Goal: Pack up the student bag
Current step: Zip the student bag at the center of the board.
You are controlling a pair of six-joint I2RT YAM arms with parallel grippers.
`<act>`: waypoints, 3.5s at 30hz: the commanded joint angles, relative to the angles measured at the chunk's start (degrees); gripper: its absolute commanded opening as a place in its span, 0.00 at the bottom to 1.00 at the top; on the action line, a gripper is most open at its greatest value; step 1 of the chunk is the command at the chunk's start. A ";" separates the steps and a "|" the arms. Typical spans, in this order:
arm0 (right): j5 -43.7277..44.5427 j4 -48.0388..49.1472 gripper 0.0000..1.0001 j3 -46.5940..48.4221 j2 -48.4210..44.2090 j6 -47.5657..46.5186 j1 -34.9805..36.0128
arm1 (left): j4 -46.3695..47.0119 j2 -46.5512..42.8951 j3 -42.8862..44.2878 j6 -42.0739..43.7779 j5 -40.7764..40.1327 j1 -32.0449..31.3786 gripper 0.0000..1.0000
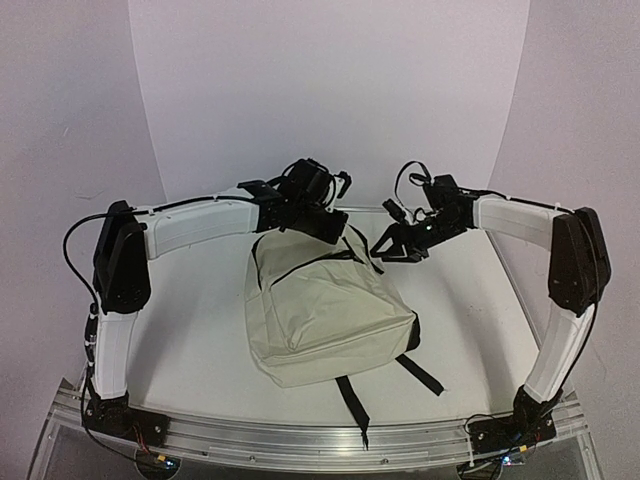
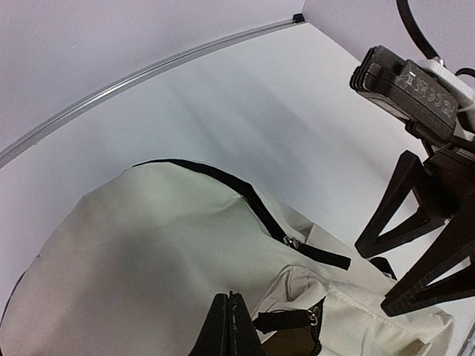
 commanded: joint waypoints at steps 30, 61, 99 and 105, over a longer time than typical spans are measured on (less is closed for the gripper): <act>5.09 5.69 0.30 6.17 6.89 -0.10 4.07 | 3.65 -0.03 2.02 -14.45 14.32 4.37 0.54; 2.52 5.55 0.41 5.93 6.05 1.68 3.35 | 4.29 5.00 4.32 -15.90 23.22 4.32 0.01; -6.96 4.91 0.00 5.62 11.00 4.39 -1.95 | 2.84 2.73 2.74 -14.24 18.80 4.31 0.00; 1.89 4.66 0.00 4.09 9.42 3.58 -4.16 | 1.92 -5.17 -4.67 -12.88 14.05 4.35 0.00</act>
